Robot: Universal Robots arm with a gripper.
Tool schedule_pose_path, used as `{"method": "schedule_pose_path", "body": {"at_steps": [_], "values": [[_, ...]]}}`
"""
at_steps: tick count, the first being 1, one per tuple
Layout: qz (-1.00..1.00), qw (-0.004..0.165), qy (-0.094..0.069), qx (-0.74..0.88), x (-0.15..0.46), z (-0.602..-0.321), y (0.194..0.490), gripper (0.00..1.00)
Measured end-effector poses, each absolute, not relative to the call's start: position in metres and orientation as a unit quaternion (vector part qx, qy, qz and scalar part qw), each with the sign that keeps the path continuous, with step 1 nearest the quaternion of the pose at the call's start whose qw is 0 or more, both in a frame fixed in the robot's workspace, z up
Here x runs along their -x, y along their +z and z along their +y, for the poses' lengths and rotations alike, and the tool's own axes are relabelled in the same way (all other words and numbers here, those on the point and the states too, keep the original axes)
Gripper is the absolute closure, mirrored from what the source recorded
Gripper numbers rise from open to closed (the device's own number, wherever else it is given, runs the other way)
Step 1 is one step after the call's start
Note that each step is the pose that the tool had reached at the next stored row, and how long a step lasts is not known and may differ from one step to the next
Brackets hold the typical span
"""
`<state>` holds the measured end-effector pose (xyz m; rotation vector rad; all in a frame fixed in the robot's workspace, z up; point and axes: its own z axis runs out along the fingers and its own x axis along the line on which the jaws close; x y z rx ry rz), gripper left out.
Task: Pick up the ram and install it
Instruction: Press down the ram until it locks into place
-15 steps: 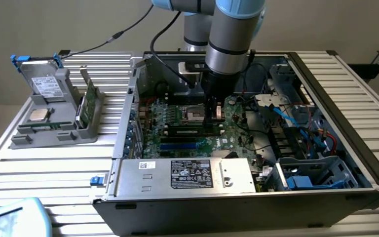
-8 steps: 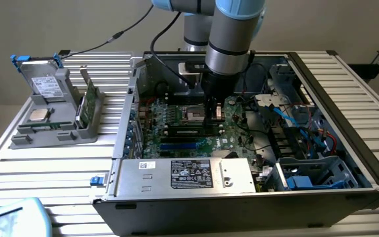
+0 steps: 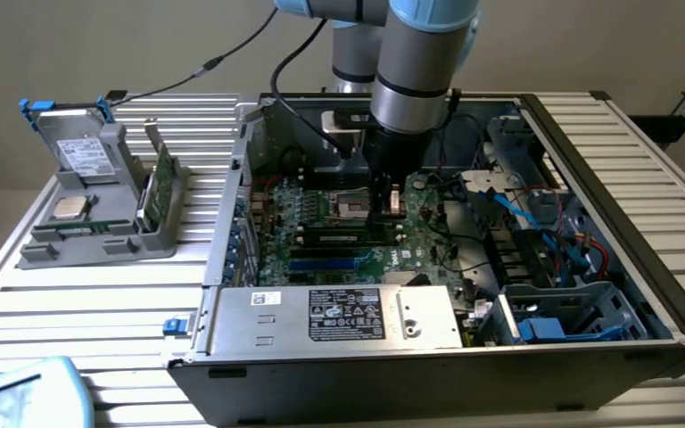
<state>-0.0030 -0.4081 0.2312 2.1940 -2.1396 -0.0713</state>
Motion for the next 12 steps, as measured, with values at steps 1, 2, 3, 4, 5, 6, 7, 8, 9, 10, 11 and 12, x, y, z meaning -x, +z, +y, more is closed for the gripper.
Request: {"method": "schedule_pose_path", "body": {"at_steps": [1,2,3,4,5,6,7,8,9,10,11,12], "values": [[-0.697,0.037,-0.023,-0.715,0.005,-0.408,0.231,0.89],[-0.698,0.037,-0.023,-0.715,0.007,-0.408,0.231,0.89],[-0.698,0.036,-0.023,-0.715,0.010,-0.408,0.231,0.89],[-0.698,0.035,-0.022,-0.715,0.012,-0.408,0.231,0.89],[-0.698,0.035,-0.022,-0.715,0.015,-0.408,0.231,0.89],[-0.698,0.034,-0.021,-0.715,0.017,-0.408,0.231,0.89],[-0.698,0.034,-0.021,-0.715,0.020,-0.408,0.232,0.89],[-0.698,0.033,-0.020,-0.715,0.023,-0.408,0.232,0.89],[-0.698,0.032,-0.020,-0.715,0.025,-0.408,0.231,0.89],[-0.698,0.032,-0.019,-0.715,0.027,-0.408,0.231,0.89],[-0.698,0.031,-0.019,-0.715,0.030,-0.408,0.231,0.89],[-0.698,0.031,-0.018,-0.715,0.032,-0.408,0.232,0.89]]}}
